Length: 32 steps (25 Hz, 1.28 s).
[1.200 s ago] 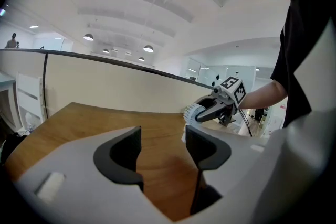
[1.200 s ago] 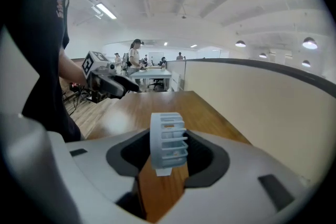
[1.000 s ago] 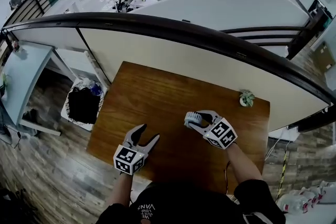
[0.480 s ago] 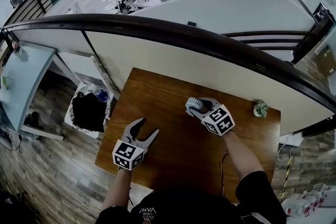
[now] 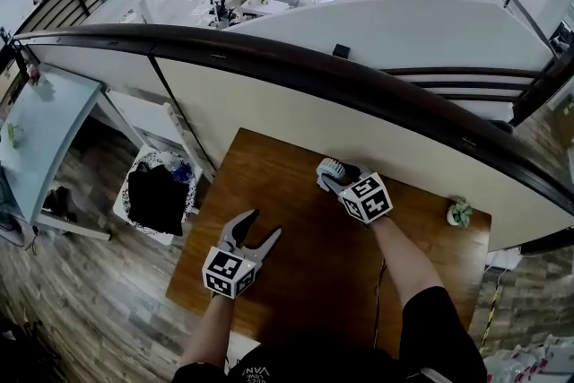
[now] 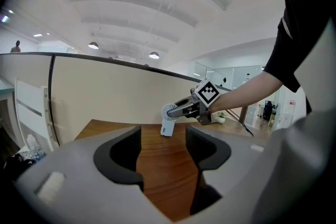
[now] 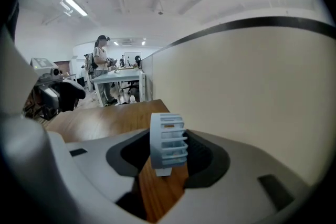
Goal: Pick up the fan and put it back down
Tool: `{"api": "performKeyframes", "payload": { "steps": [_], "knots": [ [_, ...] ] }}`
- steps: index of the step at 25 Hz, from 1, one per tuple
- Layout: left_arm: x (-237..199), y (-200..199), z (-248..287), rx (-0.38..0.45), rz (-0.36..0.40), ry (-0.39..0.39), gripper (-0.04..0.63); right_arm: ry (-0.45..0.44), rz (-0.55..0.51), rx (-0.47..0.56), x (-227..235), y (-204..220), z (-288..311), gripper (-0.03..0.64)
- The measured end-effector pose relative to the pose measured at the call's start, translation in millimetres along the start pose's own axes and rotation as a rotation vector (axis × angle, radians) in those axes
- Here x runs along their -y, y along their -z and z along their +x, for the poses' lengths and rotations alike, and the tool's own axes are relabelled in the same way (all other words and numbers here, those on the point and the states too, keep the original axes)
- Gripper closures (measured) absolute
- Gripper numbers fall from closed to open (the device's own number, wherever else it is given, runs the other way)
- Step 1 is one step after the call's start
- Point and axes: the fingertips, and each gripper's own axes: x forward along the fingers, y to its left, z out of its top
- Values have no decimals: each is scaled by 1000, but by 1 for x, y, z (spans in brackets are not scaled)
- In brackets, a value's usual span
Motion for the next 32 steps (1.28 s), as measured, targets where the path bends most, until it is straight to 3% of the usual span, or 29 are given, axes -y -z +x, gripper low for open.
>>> {"api": "performKeyframes", "payload": {
  "steps": [16,32],
  "knots": [
    [-13,18,27,-51,9,15,345,-63,-86,10,26,-19,38,422],
    [2,0,15,-26,-4,-1,344,11,4,99,17,-21,-10,368]
  ]
}}
